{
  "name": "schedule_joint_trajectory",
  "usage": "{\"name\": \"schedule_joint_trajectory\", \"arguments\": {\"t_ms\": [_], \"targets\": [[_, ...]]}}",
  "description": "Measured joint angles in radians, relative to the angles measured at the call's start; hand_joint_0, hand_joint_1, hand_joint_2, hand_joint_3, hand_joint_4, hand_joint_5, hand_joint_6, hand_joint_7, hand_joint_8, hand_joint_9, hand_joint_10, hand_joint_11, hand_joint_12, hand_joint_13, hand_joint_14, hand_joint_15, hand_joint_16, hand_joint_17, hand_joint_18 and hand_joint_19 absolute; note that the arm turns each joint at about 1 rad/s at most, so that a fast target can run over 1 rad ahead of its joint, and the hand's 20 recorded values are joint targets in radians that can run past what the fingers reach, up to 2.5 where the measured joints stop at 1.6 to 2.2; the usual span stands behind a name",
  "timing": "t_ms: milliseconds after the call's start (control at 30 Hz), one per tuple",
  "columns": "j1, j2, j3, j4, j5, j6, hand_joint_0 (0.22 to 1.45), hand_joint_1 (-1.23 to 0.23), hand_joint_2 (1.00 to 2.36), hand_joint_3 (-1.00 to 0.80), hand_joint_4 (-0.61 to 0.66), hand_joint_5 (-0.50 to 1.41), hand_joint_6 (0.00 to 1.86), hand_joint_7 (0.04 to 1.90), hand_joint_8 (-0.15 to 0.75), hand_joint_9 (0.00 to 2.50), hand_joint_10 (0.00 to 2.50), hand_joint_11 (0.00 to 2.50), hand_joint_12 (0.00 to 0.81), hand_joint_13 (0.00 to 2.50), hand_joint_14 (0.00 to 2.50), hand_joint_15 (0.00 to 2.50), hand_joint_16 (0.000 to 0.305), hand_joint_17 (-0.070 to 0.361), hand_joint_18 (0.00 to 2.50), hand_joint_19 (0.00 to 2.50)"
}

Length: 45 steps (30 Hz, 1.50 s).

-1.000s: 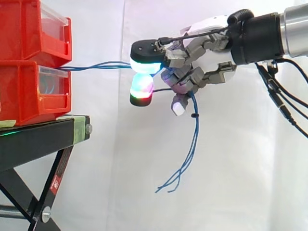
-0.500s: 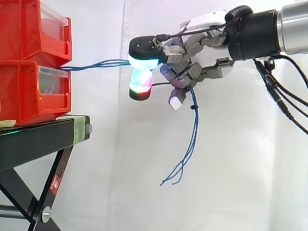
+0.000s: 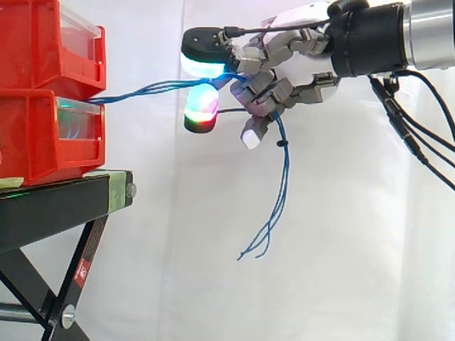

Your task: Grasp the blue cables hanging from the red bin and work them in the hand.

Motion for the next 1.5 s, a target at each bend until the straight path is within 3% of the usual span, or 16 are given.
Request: {"name": "schedule_joint_trajectory", "arguments": {"t_ms": [367,633,900,1033,1167,1233,1367,1500], "targets": [[0.000,0.000,0.000,-0.004,-0.001,0.001,0.73,-0.59,1.00,-1.00,0.26,0.32,0.44,1.24,0.395,0.69,2.50,2.50,0.501,1.01,2.50,1.73,0.058,0.130,1.13,0.52],[0.000,0.000,0.000,-0.049,-0.015,0.008,0.71,-0.64,1.00,-1.00,0.27,0.29,0.46,1.24,0.400,0.66,2.50,2.50,0.505,1.00,2.50,1.72,0.059,0.133,1.11,0.50],[0.000,0.000,0.000,-0.055,-0.032,0.014,0.84,-0.65,1.02,-0.46,0.24,0.29,0.44,1.25,0.388,0.63,2.50,2.50,0.492,0.96,2.50,1.73,0.052,0.116,1.06,0.62],[-0.001,0.000,0.000,-0.055,-0.033,0.015,0.86,-0.64,1.02,-0.34,0.26,0.29,0.46,1.22,0.387,0.65,2.50,2.50,0.497,0.98,2.50,1.71,0.056,0.126,1.11,0.51],[-0.001,0.000,0.000,-0.055,-0.032,0.016,0.87,-0.64,1.02,-0.40,0.25,0.29,0.46,1.22,0.392,0.65,2.50,2.50,0.489,0.98,2.50,1.71,0.057,0.128,1.11,0.52],[-0.001,0.000,0.000,-0.055,-0.032,0.017,0.86,-0.64,1.02,-0.49,0.24,0.29,0.43,1.25,0.388,0.64,2.50,2.50,0.493,0.96,2.50,1.75,0.051,0.115,1.07,0.63],[-0.001,0.000,0.000,-0.055,-0.034,0.019,0.80,-0.64,1.01,-0.78,0.25,0.29,0.44,1.24,0.392,0.64,2.50,2.50,0.495,0.97,2.50,1.75,0.053,0.120,1.08,0.59],[-0.001,0.000,0.000,-0.055,-0.034,0.020,0.77,-0.63,1.01,-0.86,0.26,0.29,0.43,1.24,0.392,0.65,2.50,2.50,0.493,0.97,2.50,1.72,0.055,0.124,1.09,0.57]]}}
